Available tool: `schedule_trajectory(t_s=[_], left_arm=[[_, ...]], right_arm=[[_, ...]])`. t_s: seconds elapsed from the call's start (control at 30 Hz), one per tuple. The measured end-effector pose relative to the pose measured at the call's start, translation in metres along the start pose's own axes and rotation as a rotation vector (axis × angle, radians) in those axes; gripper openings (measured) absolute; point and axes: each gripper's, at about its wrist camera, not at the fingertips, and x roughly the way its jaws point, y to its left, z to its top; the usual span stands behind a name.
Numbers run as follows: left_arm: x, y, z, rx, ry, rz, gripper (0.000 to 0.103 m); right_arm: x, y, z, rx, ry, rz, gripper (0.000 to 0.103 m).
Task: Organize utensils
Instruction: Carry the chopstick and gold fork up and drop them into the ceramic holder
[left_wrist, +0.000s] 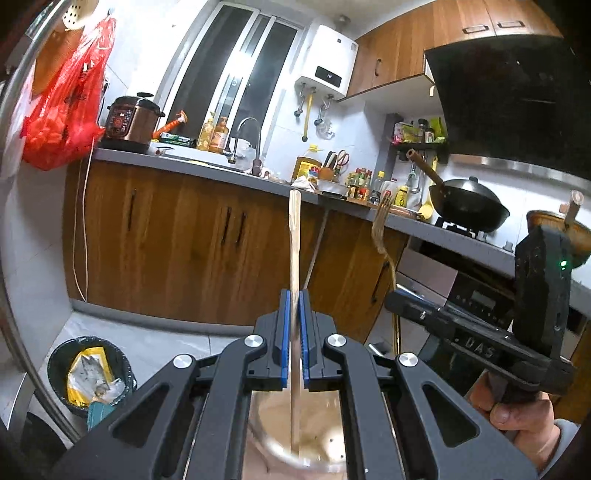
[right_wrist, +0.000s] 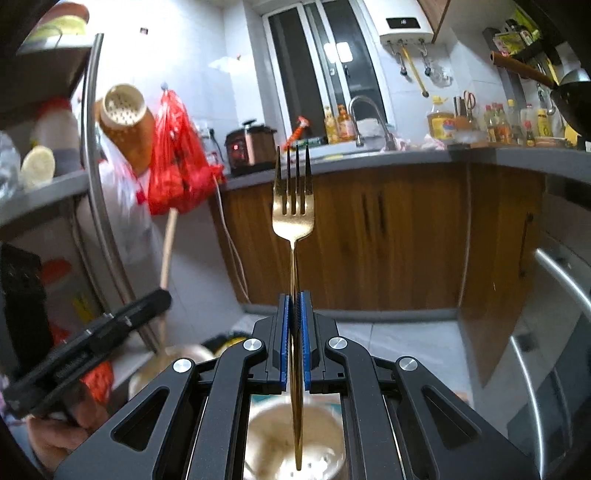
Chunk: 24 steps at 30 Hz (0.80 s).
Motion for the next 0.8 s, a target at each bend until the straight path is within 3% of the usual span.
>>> schedule_trajectory(t_s=[0.3,0.8], left_arm=[[-0.014,-0.004,-0.019,0.044,0.056,0.028,0.004],[-0.006,-0.001,-0.024,0.034,0.131,0.020,0.004]], right_arm=[[-0.007,0.014,-0.035,-0.079,0.108,-0.043,0.007],[0.001,0.006,-0.035,-0.044,0.183,-0.045,0.007]])
